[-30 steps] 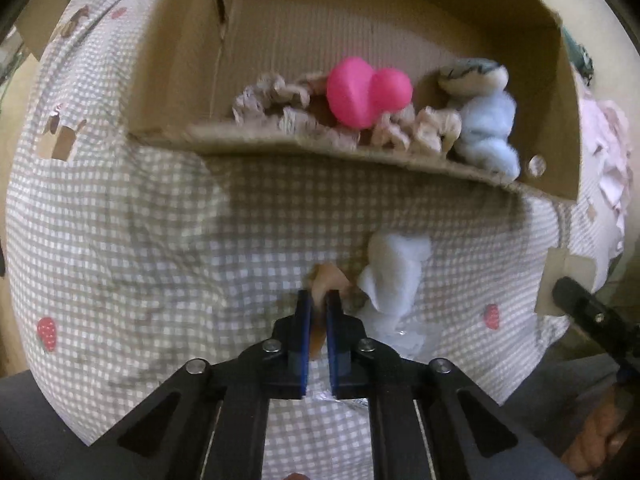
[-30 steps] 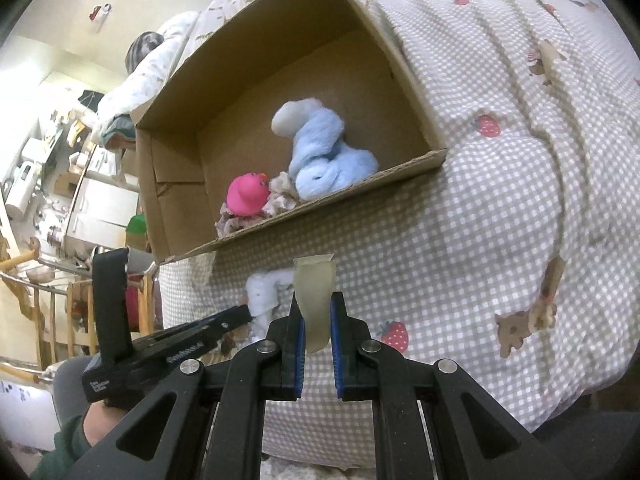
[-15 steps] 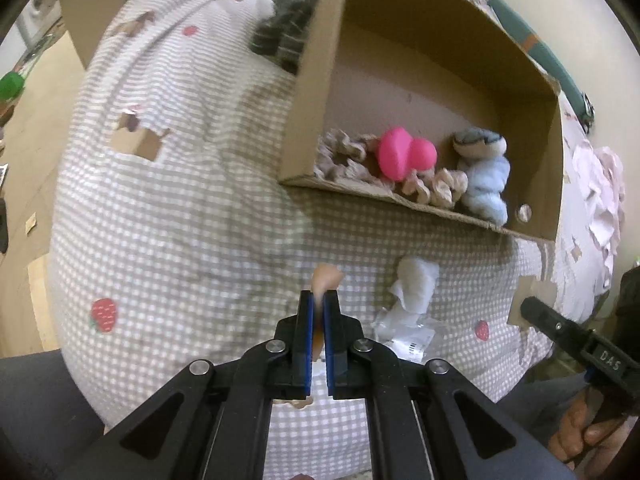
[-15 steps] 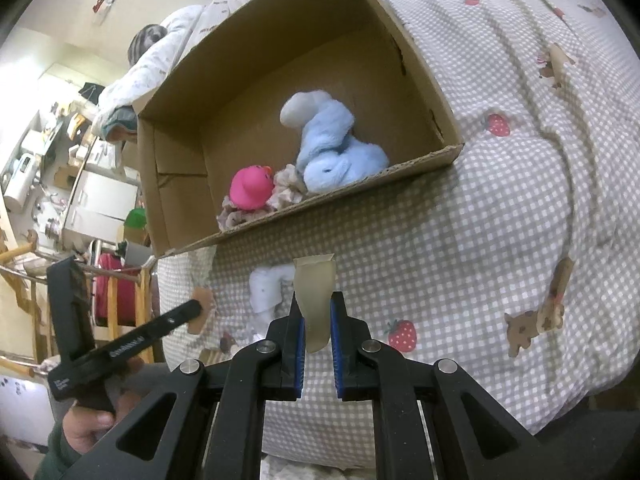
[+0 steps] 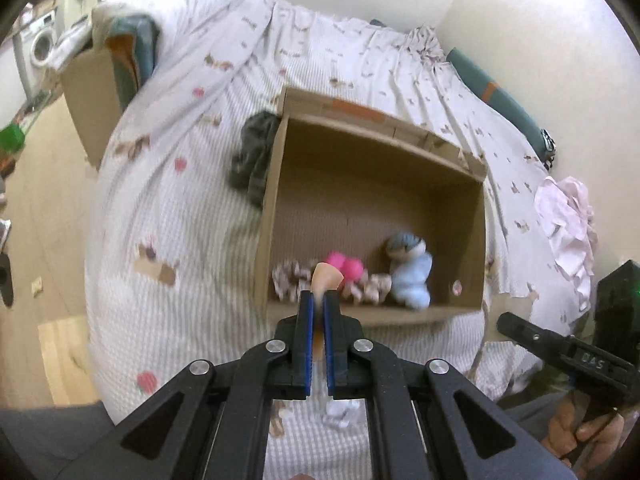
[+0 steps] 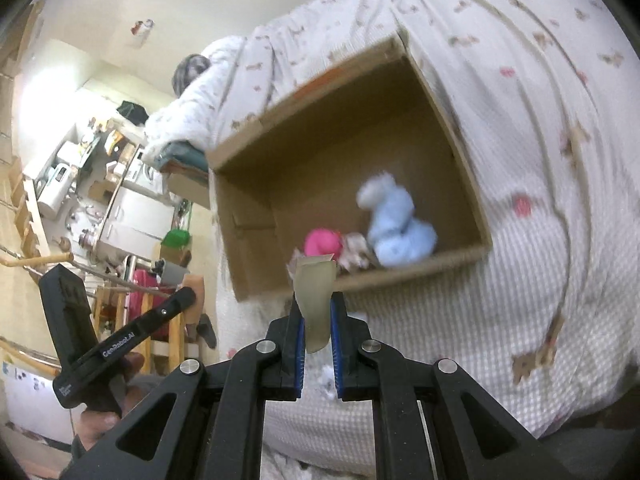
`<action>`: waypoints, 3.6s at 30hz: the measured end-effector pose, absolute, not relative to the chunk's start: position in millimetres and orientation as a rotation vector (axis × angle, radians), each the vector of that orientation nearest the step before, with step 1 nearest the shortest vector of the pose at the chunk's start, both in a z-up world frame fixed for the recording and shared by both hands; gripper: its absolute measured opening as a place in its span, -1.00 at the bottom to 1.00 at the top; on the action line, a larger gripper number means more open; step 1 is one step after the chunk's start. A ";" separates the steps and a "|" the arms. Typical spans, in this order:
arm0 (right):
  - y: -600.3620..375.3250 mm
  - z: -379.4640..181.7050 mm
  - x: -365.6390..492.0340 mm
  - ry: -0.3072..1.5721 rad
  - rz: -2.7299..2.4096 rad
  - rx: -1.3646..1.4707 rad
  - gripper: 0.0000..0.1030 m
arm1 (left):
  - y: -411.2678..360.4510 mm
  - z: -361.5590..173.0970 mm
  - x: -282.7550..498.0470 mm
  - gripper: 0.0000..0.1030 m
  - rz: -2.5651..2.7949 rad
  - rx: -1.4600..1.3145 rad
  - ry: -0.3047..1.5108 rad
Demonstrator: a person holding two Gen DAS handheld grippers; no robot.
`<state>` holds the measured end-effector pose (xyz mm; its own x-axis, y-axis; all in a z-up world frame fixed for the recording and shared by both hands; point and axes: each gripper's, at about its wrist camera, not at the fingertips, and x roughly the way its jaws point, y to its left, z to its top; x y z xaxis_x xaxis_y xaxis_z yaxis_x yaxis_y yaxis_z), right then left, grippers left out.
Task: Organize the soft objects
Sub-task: 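Carry the tan roll with the left gripper while the right gripper carries the beige piece over the box, then open both grippers to drop the tan roll and beige piece into the box, then move both grippers back from the box toward the white sock and clear bag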
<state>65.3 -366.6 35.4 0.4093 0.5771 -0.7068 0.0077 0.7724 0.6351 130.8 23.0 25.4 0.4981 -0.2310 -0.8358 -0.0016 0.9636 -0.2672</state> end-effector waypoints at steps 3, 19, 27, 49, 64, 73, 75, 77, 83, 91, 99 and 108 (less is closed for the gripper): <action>-365.6 51.5 77.3 1.054 0.395 0.594 -0.75 | 16.0 34.1 149.8 -0.91 -0.147 -0.233 1.034; -361.0 4.0 128.2 1.051 0.351 0.545 -0.75 | -12.4 -11.1 205.0 -0.90 -0.203 -0.179 1.062; -345.3 -10.1 140.5 1.097 0.380 0.479 -0.75 | -13.5 -27.1 209.7 -0.90 -0.175 -0.198 1.096; -341.8 -26.3 149.7 1.146 0.374 0.504 -0.69 | -24.1 -37.6 213.1 -0.88 -0.195 -0.178 1.131; -340.7 -26.9 150.9 1.133 0.375 0.503 -0.63 | -34.3 -35.9 209.2 0.01 -0.214 -0.102 1.122; -351.2 -18.2 150.9 1.078 0.351 0.541 -0.32 | -35.2 -25.3 208.0 0.62 -0.188 -0.076 1.069; -353.4 -13.3 149.1 1.053 0.342 0.541 0.04 | -37.7 -20.8 205.9 0.66 -0.190 -0.064 1.046; -356.6 -7.9 146.9 1.019 0.332 0.554 0.42 | -39.3 -16.3 204.1 0.72 -0.188 -0.053 1.023; -363.9 1.0 146.6 0.974 0.300 0.561 0.44 | -39.7 -11.1 202.6 0.73 -0.165 -0.030 0.998; -364.6 4.0 143.1 0.990 0.266 0.534 0.44 | -25.9 -11.3 197.1 0.74 -0.134 -0.049 1.006; -353.3 13.2 129.8 1.003 0.231 0.446 0.44 | -19.5 -5.3 179.6 0.74 -0.128 -0.067 0.985; -338.2 23.1 114.8 1.017 0.269 0.333 0.46 | -8.0 3.8 162.1 0.74 -0.090 -0.050 0.958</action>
